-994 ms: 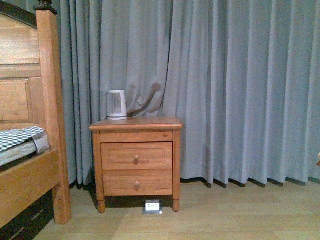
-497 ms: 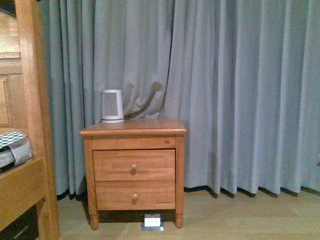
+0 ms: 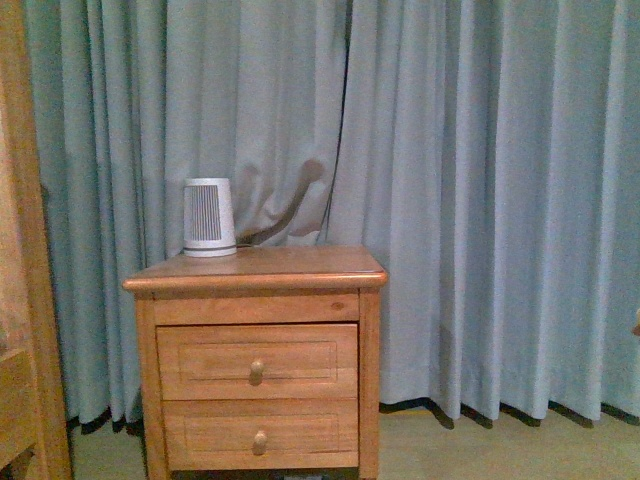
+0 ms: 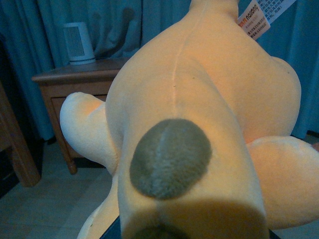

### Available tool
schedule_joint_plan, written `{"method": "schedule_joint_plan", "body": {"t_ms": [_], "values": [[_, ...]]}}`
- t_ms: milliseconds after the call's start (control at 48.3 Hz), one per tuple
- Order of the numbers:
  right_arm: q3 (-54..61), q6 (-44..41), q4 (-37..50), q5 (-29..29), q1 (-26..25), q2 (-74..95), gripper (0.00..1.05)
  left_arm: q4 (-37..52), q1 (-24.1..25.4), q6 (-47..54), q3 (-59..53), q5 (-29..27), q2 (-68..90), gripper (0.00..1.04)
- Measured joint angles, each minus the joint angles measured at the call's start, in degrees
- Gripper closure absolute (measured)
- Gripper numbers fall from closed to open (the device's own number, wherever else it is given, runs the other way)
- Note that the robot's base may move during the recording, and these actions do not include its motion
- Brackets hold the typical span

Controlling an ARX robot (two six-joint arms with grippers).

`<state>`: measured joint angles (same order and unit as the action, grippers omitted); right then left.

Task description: Put away toys

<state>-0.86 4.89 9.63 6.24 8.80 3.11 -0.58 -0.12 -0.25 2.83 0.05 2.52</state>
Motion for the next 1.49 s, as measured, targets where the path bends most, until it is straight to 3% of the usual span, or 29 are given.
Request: {"method": "schedule_joint_plan", "body": {"t_ms": [1491], "values": [[0.0,0.0,0.0,0.2,0.1,0.0,0.85,0.2,0.1,0.0,-0.1,-0.1,0.0,0.06]]}}
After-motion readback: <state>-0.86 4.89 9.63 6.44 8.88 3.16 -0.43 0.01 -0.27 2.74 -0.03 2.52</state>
